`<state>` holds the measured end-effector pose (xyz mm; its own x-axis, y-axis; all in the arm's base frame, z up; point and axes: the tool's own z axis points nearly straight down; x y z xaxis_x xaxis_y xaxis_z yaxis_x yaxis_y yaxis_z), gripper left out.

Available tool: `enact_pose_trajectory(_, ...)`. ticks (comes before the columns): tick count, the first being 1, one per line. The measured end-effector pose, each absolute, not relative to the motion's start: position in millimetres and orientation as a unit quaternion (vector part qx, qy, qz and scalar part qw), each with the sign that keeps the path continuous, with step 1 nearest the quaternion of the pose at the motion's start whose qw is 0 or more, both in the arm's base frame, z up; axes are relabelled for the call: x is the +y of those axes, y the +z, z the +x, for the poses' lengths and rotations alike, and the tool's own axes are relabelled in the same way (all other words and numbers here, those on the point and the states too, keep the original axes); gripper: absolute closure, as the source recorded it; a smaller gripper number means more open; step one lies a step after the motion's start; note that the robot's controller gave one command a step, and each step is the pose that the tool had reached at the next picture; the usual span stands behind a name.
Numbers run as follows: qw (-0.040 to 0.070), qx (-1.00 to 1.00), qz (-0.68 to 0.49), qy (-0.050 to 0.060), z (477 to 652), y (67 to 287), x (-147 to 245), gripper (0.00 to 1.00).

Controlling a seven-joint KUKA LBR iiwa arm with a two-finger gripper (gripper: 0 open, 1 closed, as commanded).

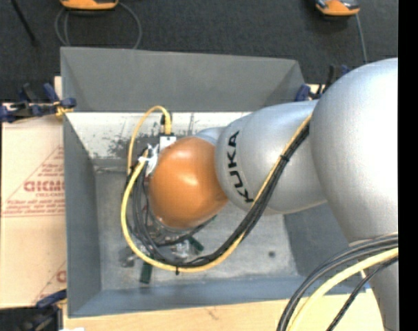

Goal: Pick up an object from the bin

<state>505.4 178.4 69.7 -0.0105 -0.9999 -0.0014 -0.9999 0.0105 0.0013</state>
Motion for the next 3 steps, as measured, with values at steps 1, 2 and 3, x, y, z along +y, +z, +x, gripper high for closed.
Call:
enact_pose_trajectory(1,0.001,0.713,-0.701,0.001,506.4,70.5,178.3,1.00)
enact_pose_trajectory(2,0.006,0.708,-0.706,-0.002,530.5,173.6,189.3,1.00)
enact_pose_trajectory(3,0.004,0.686,-0.728,-0.001,537.8,214.7,195.7,1.00)
